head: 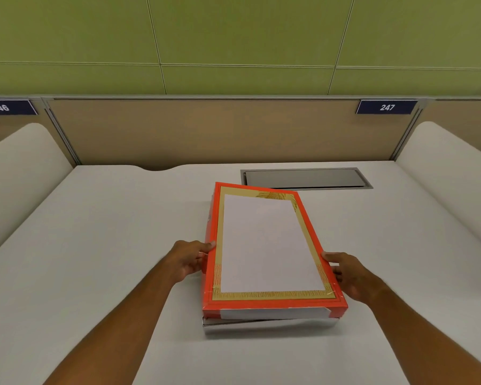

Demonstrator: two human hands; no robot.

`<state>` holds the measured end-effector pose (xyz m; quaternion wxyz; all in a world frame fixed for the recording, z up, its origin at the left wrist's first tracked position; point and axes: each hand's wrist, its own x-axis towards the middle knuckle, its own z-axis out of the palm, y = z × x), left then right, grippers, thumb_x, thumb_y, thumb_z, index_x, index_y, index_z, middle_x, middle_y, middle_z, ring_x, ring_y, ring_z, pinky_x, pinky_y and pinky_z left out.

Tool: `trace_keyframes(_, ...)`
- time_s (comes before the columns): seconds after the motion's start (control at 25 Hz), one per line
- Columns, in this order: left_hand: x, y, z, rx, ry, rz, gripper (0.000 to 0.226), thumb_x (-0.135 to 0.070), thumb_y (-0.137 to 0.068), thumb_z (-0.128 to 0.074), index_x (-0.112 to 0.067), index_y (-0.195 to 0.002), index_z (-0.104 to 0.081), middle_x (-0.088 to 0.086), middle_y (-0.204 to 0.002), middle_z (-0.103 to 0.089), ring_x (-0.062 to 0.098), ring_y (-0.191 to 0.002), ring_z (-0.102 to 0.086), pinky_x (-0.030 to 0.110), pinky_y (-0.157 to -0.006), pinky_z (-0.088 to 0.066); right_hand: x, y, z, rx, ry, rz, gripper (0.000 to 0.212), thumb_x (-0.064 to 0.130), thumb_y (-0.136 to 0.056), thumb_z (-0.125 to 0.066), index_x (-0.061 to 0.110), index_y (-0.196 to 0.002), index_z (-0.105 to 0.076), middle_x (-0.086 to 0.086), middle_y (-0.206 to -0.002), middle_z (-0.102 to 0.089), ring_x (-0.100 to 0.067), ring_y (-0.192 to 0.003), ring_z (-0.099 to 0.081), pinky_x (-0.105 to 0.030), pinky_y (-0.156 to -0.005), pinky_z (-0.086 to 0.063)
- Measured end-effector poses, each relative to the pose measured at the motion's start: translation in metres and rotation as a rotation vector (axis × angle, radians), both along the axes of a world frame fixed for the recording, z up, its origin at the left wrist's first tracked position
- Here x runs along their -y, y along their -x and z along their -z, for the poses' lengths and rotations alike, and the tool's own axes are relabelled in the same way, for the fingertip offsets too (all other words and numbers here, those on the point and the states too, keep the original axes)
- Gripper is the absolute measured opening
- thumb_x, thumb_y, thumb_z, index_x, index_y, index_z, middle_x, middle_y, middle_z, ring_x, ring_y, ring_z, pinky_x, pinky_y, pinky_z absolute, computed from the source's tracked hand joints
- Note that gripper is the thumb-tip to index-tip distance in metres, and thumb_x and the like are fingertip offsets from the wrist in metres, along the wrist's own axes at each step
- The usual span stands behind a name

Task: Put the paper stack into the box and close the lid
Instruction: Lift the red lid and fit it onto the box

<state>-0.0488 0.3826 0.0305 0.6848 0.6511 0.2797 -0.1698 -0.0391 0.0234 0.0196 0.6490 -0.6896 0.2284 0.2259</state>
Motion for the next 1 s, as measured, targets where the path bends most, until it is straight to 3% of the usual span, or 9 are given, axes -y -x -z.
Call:
trace_keyframes(0.2, -0.004, 0.003, 0.004, -0.052, -0.011, 0.007, 0.032, -0.019, -0.082, -0.075, 0.002, -0.104, -0.065, 0.023, -0.104, -0.072, 0.033, -0.088, -0.071, 0.042, -0.079, -0.059, 0.006, -0.005, 0.0, -0.068, 0.05, -0.099, 0.029, 0.032, -0.096, -0.052, 0.008, -0.112, -0.058, -0.019, -0.103, -0.066, -0.036, -0.09, -0.066, -0.041, -0.067, -0.057)
trace_keyframes(0.52, -0.005, -0.004, 0.012, -0.084, -0.095, -0.002, 0.038, -0.022, -0.083, -0.075, 0.002, -0.109, -0.064, 0.021, -0.101, -0.072, 0.034, -0.09, -0.071, 0.044, -0.077, -0.06, 0.003, -0.029, -0.011, -0.025, 0.27, -0.211, 0.032, 0.037, -0.09, -0.065, 0.009, -0.106, -0.062, -0.018, -0.102, -0.071, -0.035, -0.089, -0.072, -0.043, -0.072, -0.06)
trace_keyframes(0.76, -0.002, -0.011, 0.012, -0.075, -0.173, -0.019, 0.024, -0.007, -0.082, -0.074, 0.006, -0.101, -0.068, 0.019, -0.094, -0.075, 0.029, -0.08, -0.075, 0.036, -0.061, -0.061, -0.004, -0.044, -0.01, 0.027, 0.302, -0.191, 0.024, 0.019, -0.09, -0.067, 0.0, -0.105, -0.066, -0.017, -0.102, -0.072, -0.033, -0.086, -0.072, -0.045, -0.079, -0.06)
trace_keyframes(0.92, -0.001, -0.022, 0.014, -0.042, -0.264, -0.087, 0.021, -0.003, -0.079, -0.077, 0.006, -0.096, -0.069, 0.019, -0.093, -0.075, 0.028, -0.077, -0.076, 0.037, -0.067, -0.063, -0.006, -0.053, -0.007, 0.083, 0.301, -0.124, 0.023, 0.011, -0.087, -0.07, -0.005, -0.102, -0.067, -0.02, -0.102, -0.072, -0.033, -0.085, -0.073, -0.044, -0.081, -0.061)
trace_keyframes(1.0, 0.001, -0.027, 0.013, -0.043, -0.307, -0.105, 0.02, -0.002, -0.078, -0.077, 0.007, -0.094, -0.069, 0.02, -0.093, -0.074, 0.027, -0.075, -0.075, 0.034, -0.063, -0.062, -0.008, -0.056, -0.007, 0.066, 0.301, -0.097, 0.022, 0.008, -0.086, -0.071, -0.007, -0.101, -0.067, -0.021, -0.103, -0.072, -0.033, -0.086, -0.073, -0.043, -0.082, -0.061)
